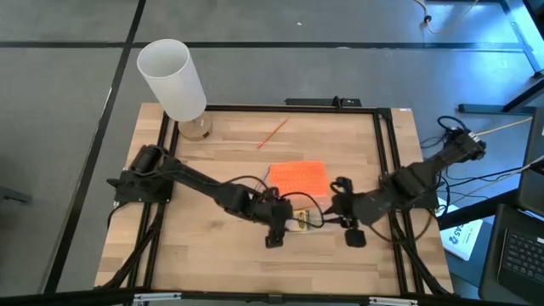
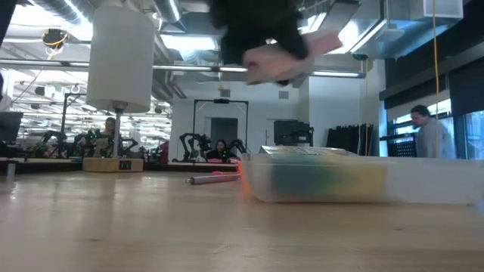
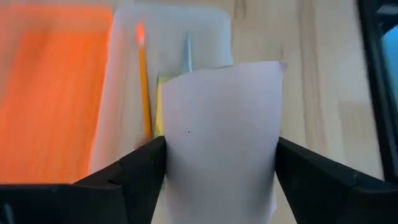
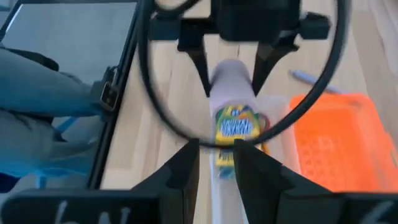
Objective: Pack school essentials
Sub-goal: Put the pink sticky notes into the orange supply box
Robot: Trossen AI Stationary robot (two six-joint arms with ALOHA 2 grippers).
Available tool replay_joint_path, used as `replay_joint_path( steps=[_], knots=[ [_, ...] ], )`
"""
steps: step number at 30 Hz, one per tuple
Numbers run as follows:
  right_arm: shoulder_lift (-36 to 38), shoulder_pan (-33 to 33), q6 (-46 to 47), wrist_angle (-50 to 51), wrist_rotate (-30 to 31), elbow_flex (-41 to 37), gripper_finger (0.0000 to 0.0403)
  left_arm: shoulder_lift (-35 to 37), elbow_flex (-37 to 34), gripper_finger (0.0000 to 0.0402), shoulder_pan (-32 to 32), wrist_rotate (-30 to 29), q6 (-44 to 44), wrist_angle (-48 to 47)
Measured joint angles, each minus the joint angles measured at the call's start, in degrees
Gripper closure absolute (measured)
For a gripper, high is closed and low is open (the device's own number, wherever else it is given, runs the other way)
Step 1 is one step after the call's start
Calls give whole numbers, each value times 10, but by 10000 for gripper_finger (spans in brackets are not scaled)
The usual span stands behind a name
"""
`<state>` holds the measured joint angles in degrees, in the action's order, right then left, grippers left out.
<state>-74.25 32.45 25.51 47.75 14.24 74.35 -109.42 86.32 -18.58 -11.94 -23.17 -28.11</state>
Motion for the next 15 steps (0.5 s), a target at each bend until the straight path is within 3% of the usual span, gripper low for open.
replay_joint_path(
  steps=[9,15],
  knots=[
    [18,17,77,93,15,0,302,-17,1,124,22,-6,121,167],
    [22,16,89,122,12,0,302,-37,-1,124,34,-6,143,194]
  ],
)
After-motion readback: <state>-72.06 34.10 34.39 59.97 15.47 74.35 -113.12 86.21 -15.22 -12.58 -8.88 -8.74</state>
